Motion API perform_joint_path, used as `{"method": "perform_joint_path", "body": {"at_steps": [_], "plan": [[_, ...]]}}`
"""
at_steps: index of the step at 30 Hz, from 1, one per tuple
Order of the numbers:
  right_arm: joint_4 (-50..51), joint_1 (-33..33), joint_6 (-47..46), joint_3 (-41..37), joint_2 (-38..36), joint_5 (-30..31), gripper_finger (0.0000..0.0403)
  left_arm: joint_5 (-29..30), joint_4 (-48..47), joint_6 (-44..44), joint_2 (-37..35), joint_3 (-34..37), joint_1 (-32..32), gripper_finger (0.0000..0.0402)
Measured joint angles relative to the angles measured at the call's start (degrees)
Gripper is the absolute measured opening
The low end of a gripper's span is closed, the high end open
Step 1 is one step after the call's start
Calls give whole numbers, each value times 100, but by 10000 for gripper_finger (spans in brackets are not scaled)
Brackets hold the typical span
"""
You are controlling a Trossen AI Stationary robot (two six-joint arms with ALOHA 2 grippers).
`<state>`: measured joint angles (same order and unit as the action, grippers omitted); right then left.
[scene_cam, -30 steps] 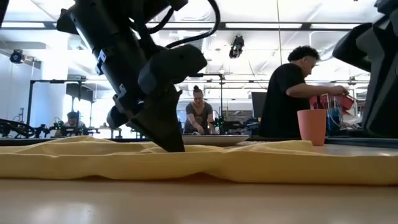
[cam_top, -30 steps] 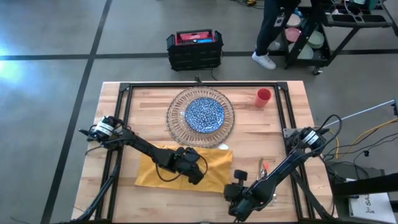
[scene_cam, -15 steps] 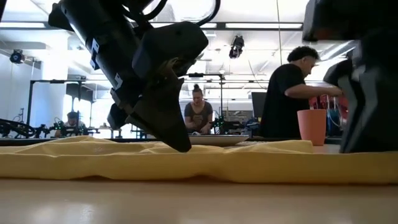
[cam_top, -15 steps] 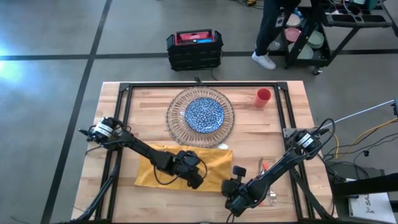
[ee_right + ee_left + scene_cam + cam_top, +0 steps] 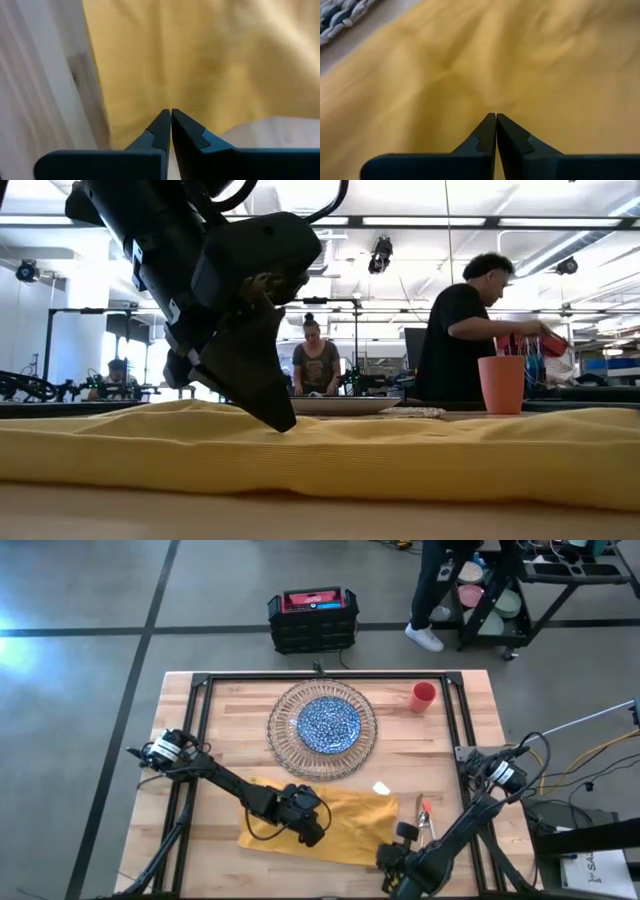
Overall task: Set table place
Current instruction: Fold the yellow napkin
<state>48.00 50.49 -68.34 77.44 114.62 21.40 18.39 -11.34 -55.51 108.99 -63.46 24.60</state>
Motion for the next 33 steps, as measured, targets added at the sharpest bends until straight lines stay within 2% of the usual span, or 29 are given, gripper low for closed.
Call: {"method": "perform_joint_path", "body": {"at_steps": [2,5,8,13,16,27,33], "plan": [[286,2,-100,114,-42,199,0,-37,-2,-2,0,13,15,0],[587,-61,-67,127,-48,898,0,-107,-8,-1,0,42,68,0],[559,-375,206,43,-39,1389,0,-94,-14,-4,0,116,133,0],[-348,-1029,1021,-187,71,1397,0,-70,-107,-207,-16,178,256,0],[-964,-1191,1388,-304,106,1141,0,-57,-274,-413,-39,183,358,0],[-1129,-833,714,-558,220,903,0,-217,-549,-735,-180,199,826,0],[-1047,-694,634,-563,217,842,0,-255,-1282,-1257,-336,197,1028,0]]}}
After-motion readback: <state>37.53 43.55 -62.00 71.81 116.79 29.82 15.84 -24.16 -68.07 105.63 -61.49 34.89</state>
